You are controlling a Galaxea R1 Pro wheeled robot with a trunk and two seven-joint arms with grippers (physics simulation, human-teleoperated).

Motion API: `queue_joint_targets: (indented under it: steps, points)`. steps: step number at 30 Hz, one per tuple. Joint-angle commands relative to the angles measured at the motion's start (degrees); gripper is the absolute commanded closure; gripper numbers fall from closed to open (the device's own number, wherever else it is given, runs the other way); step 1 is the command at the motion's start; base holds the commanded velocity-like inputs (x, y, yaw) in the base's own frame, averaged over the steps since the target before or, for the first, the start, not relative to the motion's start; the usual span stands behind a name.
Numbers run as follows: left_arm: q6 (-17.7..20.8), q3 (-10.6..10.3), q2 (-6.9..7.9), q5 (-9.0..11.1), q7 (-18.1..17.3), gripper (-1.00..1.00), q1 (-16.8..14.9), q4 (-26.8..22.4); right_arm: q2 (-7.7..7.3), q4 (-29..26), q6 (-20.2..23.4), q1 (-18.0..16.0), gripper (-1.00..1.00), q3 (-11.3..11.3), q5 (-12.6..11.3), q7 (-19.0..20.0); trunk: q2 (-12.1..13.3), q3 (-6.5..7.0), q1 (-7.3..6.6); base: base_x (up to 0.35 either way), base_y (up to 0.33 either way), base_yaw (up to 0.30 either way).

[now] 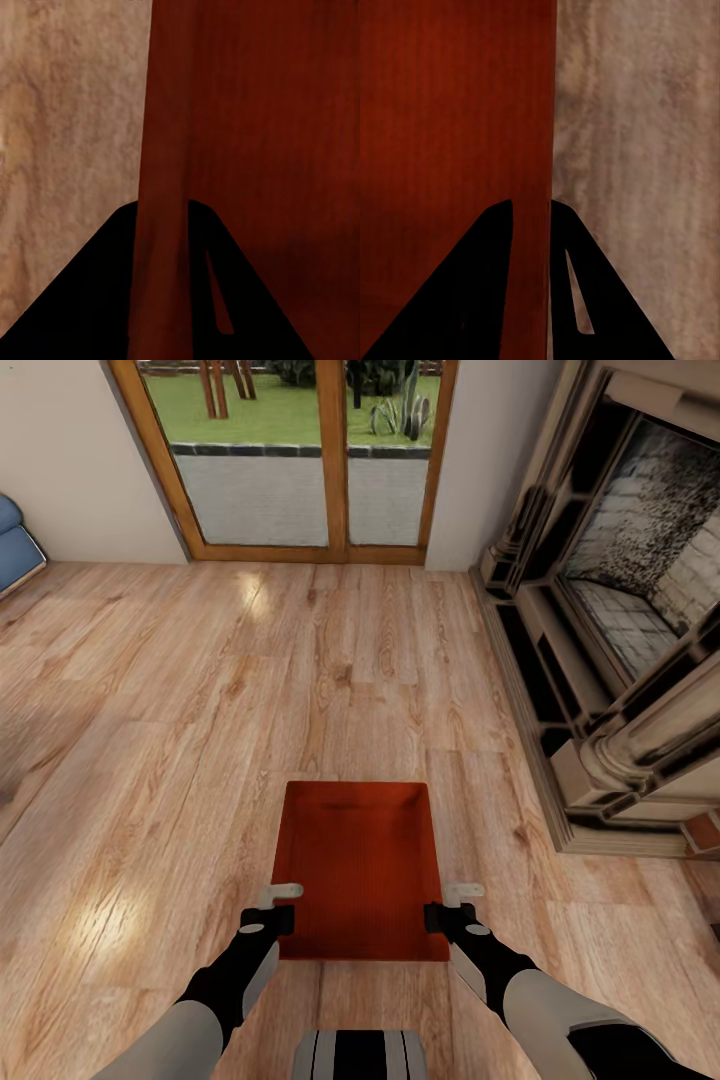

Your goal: Move the two storage containers from the living room to the garage. In the garage, place one container on the floor and stack the other container on top of it (either order is fine).

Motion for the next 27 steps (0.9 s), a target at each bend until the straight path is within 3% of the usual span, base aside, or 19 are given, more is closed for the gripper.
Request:
queue_joint_targets:
  steps: [1, 7, 27]
  points:
    - [0.48, 0.00, 0.05, -0.66, 0.55, 1.00, 0.00, -0.17, -0.02, 0.07, -0.20, -0.03, 1.00, 0.52, -0.41, -0.47, -0.01, -0.03, -0.01, 0.000, 0.000, 0.000]
    - [0.48, -0.06, 0.03, -0.58, 0.56, 1.00, 0.00, -1.98, -0.02, 0.07, -0.20, -0.03, 1.00, 0.52, -0.44, -0.47, -0.01, -0.03, -0.01, 0.000, 0.000, 0.000]
    - [0.69, -0.05, 0.03, -0.48, 0.48, 1.00, 0.00, -2.39, -0.02, 0.07, -0.20, -0.03, 1.00, 0.54, -0.38, -0.47, 8.01, 3.56, -4.40, 0.000, 0.000, 0.000]
